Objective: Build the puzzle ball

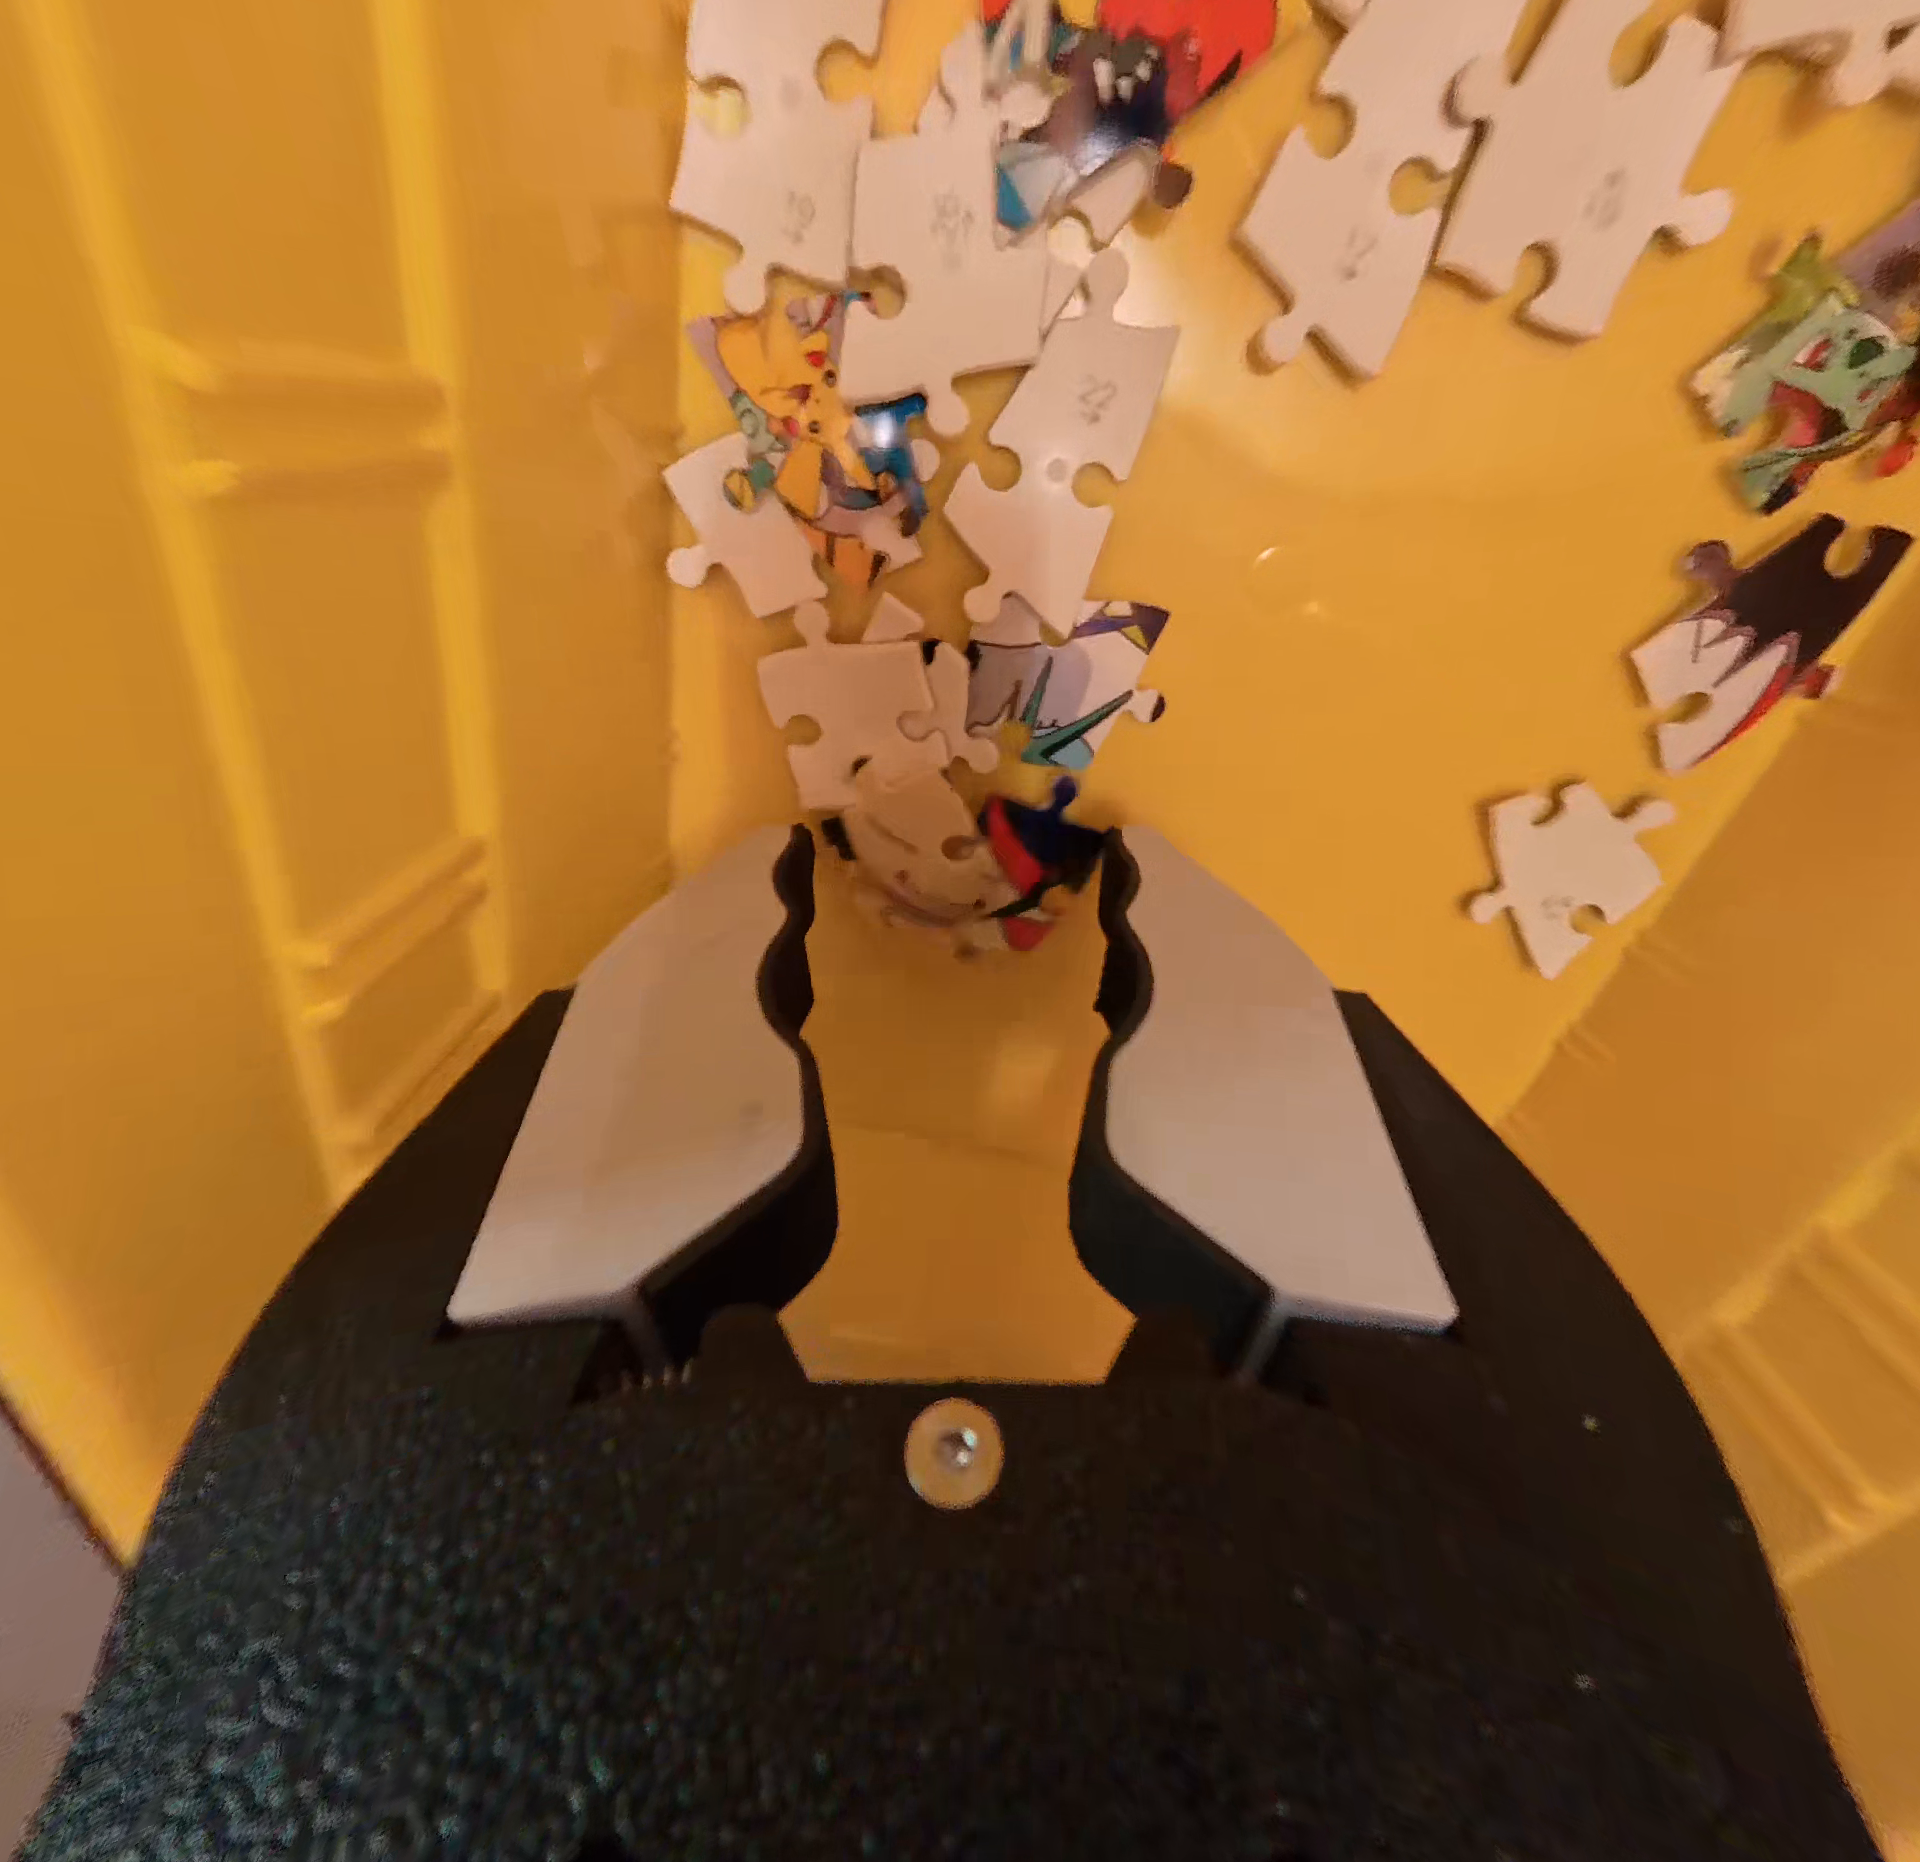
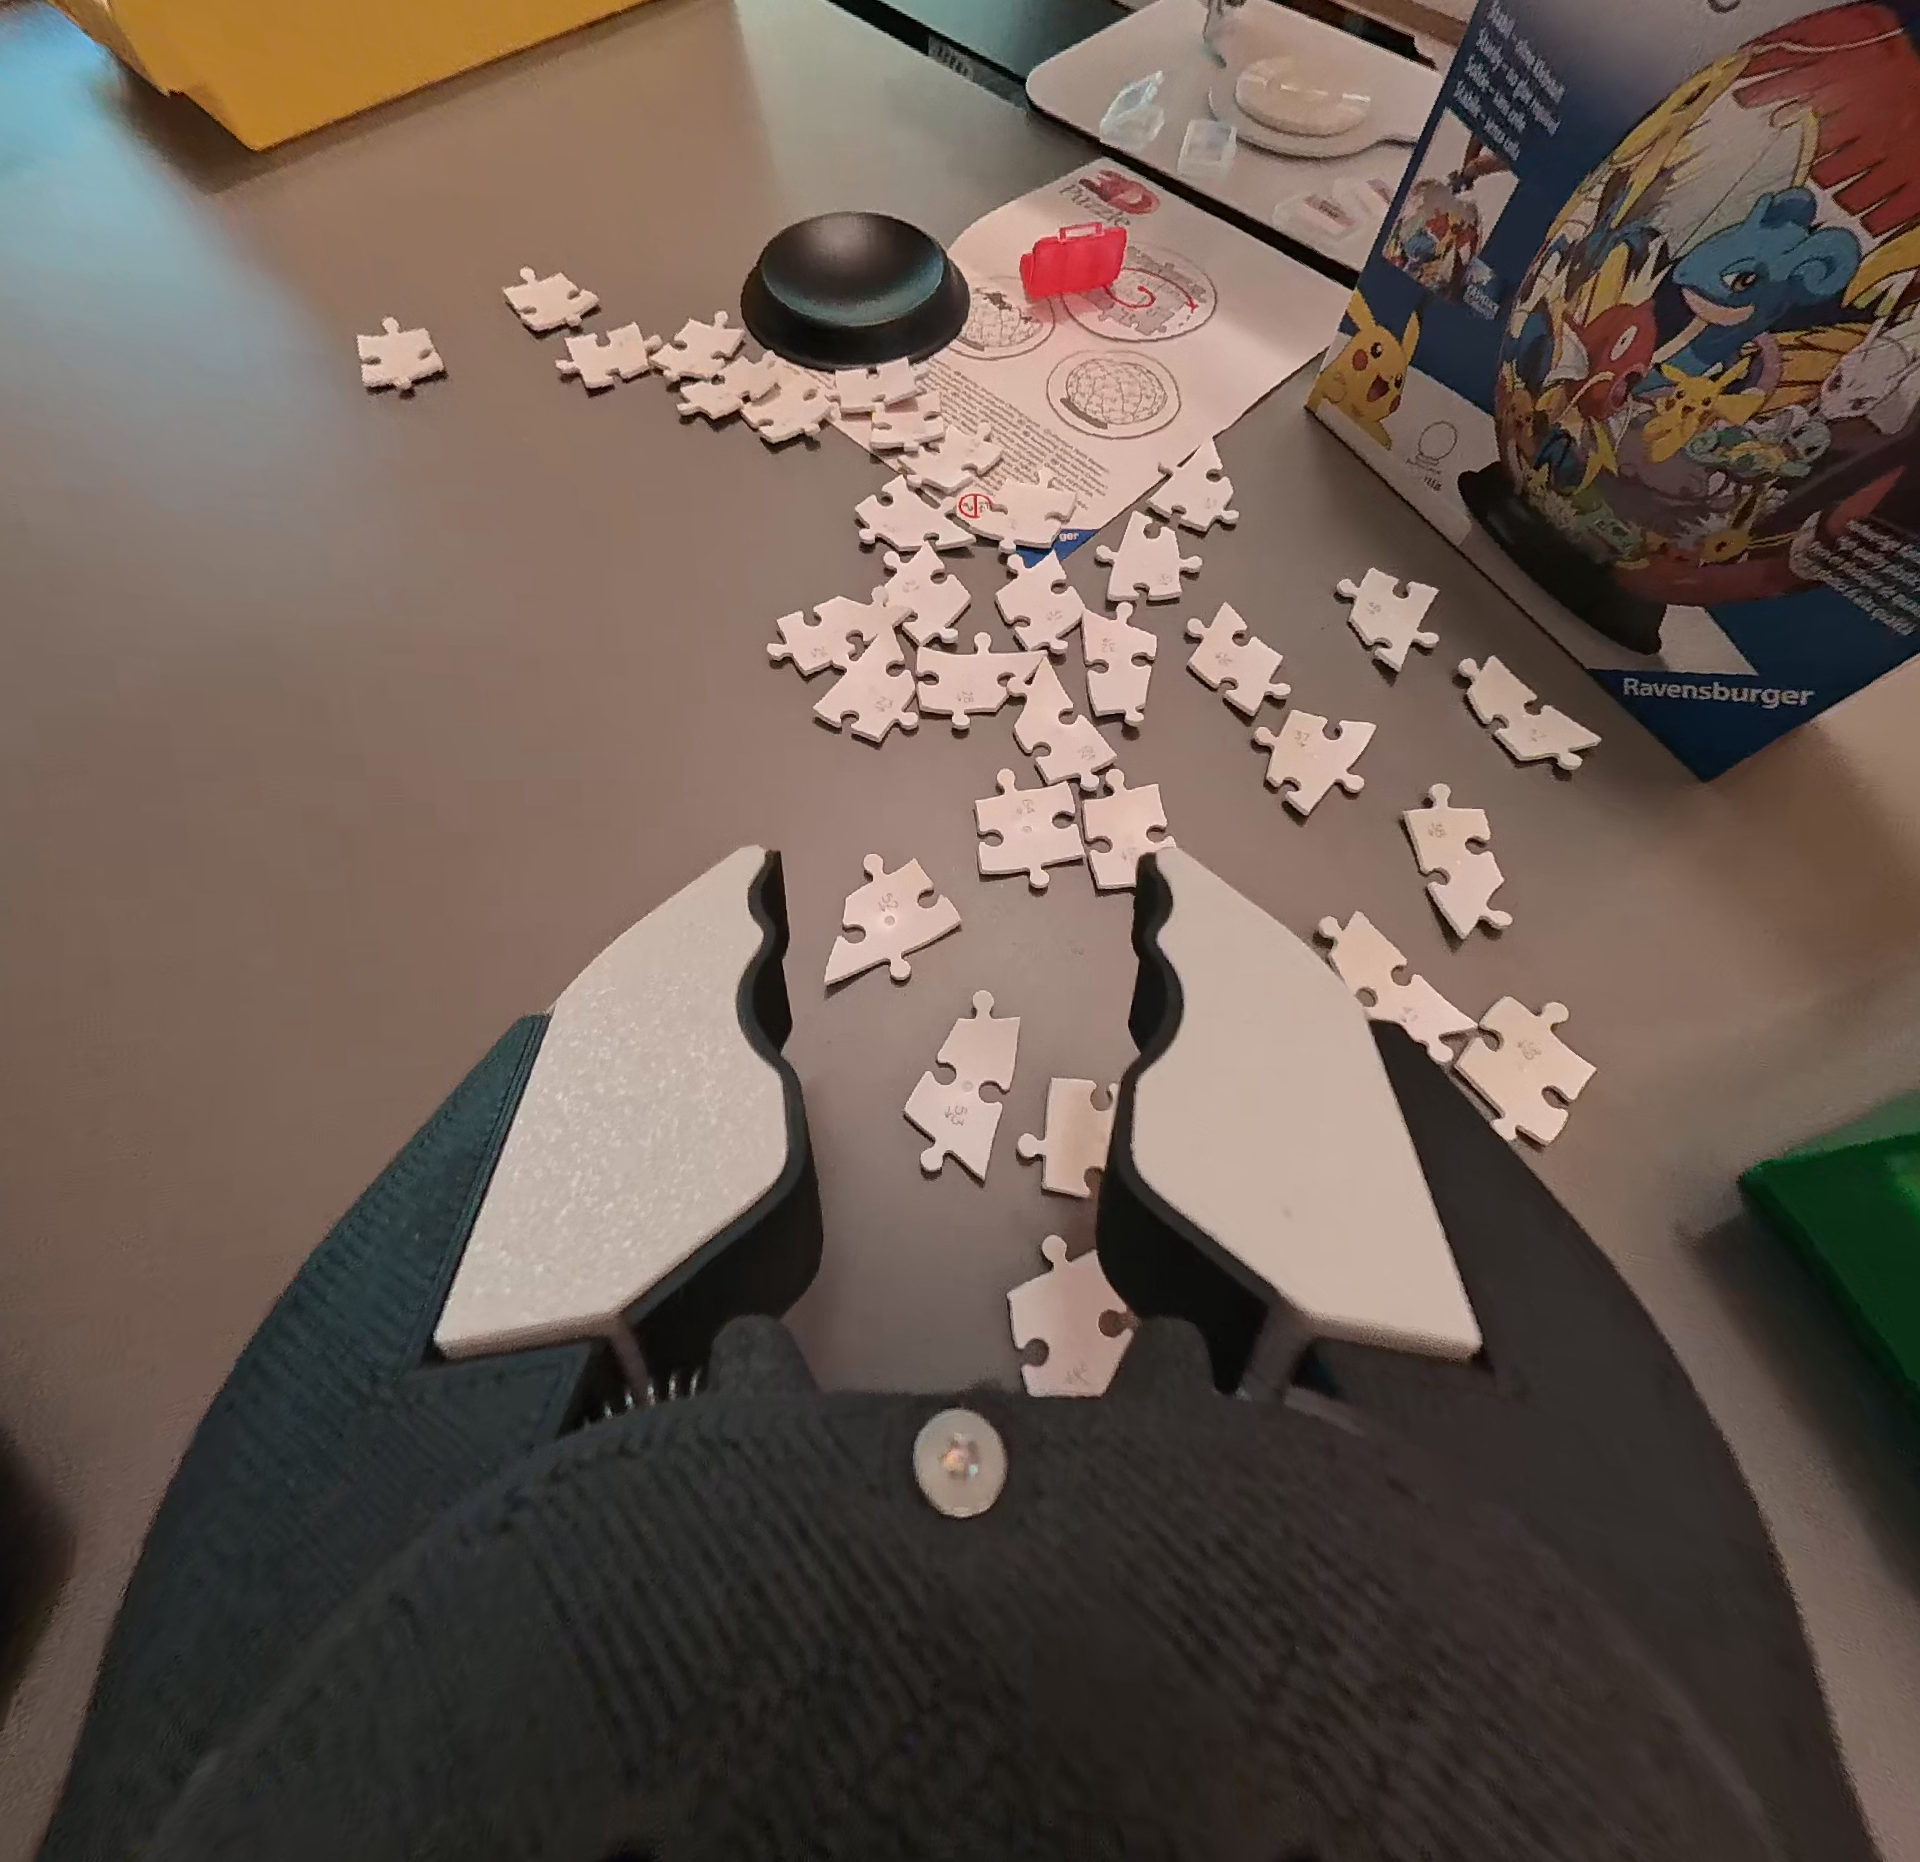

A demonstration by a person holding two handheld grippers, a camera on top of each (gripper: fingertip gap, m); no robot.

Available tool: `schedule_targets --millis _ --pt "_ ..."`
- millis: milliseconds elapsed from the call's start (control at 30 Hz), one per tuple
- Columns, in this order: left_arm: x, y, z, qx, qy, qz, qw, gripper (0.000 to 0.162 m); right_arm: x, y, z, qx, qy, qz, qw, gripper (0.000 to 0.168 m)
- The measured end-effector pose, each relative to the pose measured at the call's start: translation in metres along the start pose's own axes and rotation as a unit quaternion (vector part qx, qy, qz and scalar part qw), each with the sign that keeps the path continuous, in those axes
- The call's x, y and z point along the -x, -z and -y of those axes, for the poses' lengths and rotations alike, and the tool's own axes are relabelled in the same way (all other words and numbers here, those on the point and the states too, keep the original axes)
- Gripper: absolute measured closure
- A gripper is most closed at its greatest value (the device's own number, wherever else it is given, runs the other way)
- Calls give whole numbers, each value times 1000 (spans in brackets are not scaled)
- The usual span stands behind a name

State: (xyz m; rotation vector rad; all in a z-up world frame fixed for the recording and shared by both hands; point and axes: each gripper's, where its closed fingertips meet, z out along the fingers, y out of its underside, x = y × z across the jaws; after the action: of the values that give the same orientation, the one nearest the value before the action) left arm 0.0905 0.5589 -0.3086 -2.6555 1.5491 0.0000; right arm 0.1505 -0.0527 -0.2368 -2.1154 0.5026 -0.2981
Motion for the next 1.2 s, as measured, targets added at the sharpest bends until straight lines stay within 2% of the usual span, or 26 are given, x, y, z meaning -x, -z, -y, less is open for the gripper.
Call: schedule_targets --millis 67,133,233,433,500,567,633,667,733,833,933,967,1000,1067,1133,1200 --pt "-2 -1 0 -5 7 -10 1000 120 -1 1 0 0 -1 -3 1000 104" --pt "-5 -1 -1 -4 6 -17 1000 138 -2 2 0 -2 -4 -4 1000 104" --pt "-7 -1 -4 -9 -6 -21 1000 138 -1 1 2 -5 -5 -2 1000 104" --pt "-20 8 -4 -42 -13 -77 996 137 2 -4 1 6 4 3 1000 104" --pt "-16 13 -4 -51 -25 -66 996 130 2 -4 1 5 5 3 1000 104" --pt "-12 18 -3 -62 -27 -62 996 130 2 -4 0 7 1 3 1000 104" --pt "-11 21 -3 -64 -24 -66 996 141 2 -4 0 5 0 4 1000 104" --pt "-10 20 -5 -58 -25 -64 996 139 3 -4 0 4 0 5 1000 104" --pt "-14 16 -13 -35 -44 -68 996 124 4 -4 -1 6 2 5 1000 104" --pt "-18 9 -23 -7 -74 -45 996 117 5 -4 -1 8 4 6 1000 104" --pt "-17 1 -26 5 -93 -15 996 122 5 -4 1 5 5 6 1000 104" --pt "-19 0 -26 4 -97 -17 995 135 5 -3 1 6 5 5 1000 104" --pt "-20 0 -24 -1 -99 -17 995 139 5 -3 1 6 5 5 1000 104" --pt "-19 0 -21 -13 -105 -8 994 139 7 -2 3 3 6 5 1000 104" --pt "-22 3 -22 -23 -118 -25 992 139 9 -2 7 -4 6 6 1000 104" --pt "-31 20 -17 -68 -117 -73 988 139 17 -4 18 -24 2 17 1000 105"
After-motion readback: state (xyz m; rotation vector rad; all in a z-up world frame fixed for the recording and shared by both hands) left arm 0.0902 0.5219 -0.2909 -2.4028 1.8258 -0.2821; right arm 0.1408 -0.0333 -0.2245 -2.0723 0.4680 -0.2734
